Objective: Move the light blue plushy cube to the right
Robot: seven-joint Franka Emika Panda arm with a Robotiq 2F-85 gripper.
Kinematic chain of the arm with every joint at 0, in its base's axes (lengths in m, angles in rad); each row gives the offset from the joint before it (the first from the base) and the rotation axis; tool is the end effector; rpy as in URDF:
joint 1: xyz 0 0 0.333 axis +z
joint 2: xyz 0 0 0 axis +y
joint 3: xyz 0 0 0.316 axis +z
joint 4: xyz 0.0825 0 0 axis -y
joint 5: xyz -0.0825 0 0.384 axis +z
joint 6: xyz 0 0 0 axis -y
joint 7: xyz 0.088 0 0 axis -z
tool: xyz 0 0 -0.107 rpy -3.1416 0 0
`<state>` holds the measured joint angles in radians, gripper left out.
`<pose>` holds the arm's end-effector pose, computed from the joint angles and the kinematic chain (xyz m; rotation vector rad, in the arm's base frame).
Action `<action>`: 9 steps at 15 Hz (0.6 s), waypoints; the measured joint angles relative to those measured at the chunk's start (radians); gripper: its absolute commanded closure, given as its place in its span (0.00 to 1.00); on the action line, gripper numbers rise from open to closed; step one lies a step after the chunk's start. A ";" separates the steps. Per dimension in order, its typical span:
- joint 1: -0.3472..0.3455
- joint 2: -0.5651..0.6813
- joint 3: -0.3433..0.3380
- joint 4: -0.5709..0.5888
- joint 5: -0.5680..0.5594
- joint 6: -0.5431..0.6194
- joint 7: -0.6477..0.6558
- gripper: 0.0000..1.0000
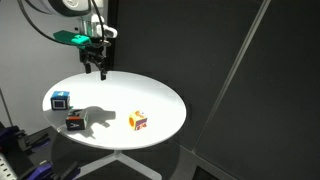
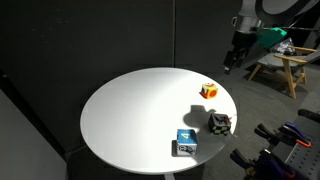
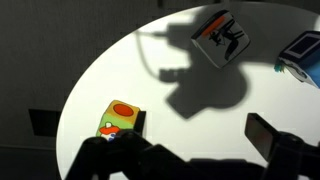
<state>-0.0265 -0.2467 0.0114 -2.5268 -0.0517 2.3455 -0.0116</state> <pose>0.4427 -0.0075 0.3711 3.0978 0.0483 0.1004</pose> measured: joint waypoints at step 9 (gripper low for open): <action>0.107 0.084 0.102 -0.001 -0.040 0.132 0.000 0.00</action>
<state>0.0803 -0.1626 0.1131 -2.5276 -0.0922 2.4772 -0.0112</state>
